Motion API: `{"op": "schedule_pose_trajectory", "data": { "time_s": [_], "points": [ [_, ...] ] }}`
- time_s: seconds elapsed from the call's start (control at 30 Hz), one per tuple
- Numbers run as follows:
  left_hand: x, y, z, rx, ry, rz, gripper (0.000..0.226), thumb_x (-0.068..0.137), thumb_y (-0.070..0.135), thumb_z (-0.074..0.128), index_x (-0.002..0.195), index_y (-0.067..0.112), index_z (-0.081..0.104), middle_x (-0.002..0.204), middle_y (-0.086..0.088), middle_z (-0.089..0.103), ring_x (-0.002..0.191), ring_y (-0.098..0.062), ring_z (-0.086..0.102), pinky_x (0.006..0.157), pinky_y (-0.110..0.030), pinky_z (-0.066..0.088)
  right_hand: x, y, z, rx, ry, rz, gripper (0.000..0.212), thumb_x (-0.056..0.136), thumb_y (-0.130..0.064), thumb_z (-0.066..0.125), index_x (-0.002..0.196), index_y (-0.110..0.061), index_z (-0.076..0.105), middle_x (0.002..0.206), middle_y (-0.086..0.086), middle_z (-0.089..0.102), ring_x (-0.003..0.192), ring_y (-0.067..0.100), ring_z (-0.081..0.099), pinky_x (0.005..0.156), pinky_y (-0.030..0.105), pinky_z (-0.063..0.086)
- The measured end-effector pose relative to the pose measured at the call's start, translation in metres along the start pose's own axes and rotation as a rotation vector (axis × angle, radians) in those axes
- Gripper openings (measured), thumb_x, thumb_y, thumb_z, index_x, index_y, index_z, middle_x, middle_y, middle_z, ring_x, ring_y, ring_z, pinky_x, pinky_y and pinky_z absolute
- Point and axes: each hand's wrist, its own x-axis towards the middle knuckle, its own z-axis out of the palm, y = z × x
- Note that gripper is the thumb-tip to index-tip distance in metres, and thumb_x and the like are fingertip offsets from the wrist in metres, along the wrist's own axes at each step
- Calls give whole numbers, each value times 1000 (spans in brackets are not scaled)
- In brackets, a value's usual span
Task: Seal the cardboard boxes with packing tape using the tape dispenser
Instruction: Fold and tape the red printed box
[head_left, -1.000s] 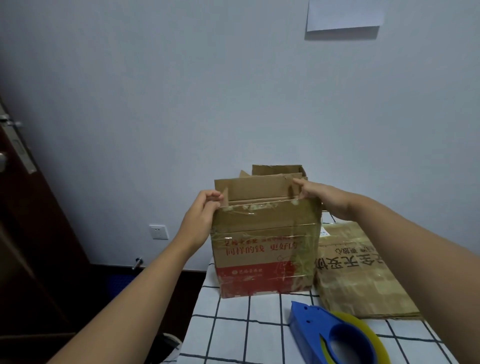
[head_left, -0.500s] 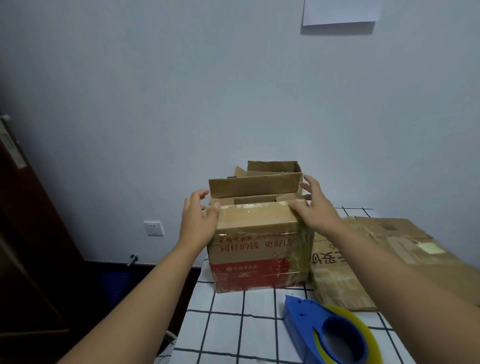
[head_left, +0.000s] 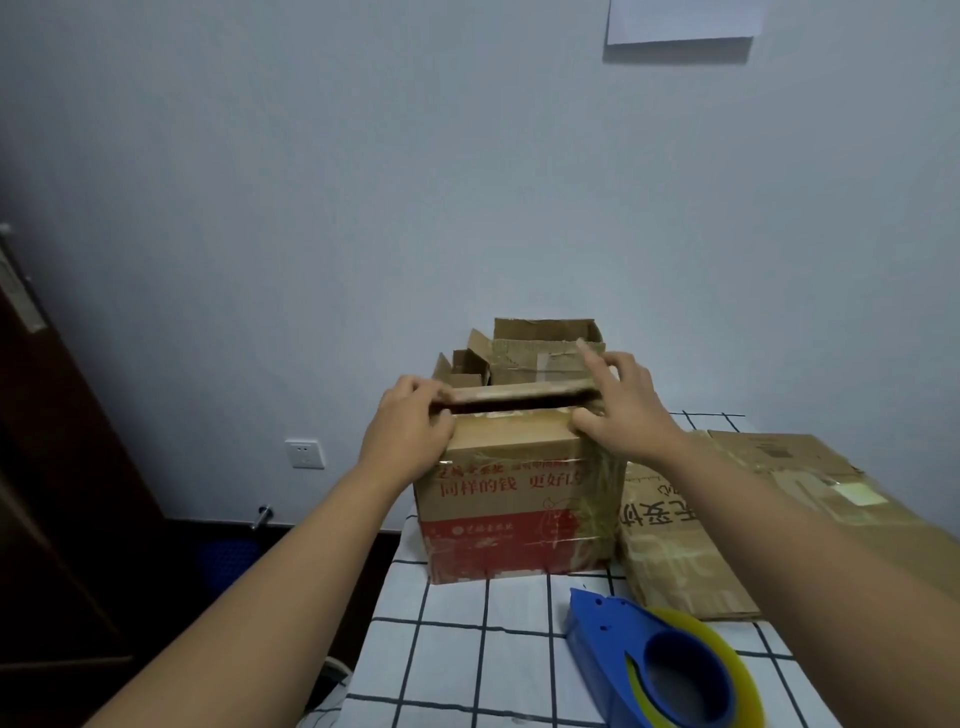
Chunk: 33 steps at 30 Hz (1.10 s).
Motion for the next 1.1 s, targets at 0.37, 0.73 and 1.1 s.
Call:
{"op": "schedule_pose_trajectory", "data": {
  "time_s": [0.37, 0.73, 1.1],
  "points": [
    [-17, 16, 4, 475, -374, 191, 100, 73, 93, 25, 155, 37, 10, 165, -2, 8, 151, -24, 1, 121, -45, 6, -5, -22, 6, -394, -302, -235, 97, 78, -89, 5, 158, -34, 13, 167, -6, 10, 153, 15, 5, 123, 47, 1],
    [-13, 21, 0, 388, -452, 155, 94, 80, 75, 56, 155, 41, 11, 165, 8, 4, 151, -14, -1, 118, -49, 20, -4, -27, 14, -522, -383, -150, 96, 79, -84, 48, 155, -49, 0, 167, -12, -1, 153, 30, 1, 118, 62, 12],
    [-49, 28, -4, 531, -331, 200, 87, 84, 77, 43, 155, 35, 15, 164, -1, 14, 150, -23, 10, 121, -43, 8, -38, -38, 11, -538, -310, -220, 89, 87, -78, 43, 157, -41, 4, 167, -11, 4, 154, 25, 6, 118, 62, 2]
  ]
}}
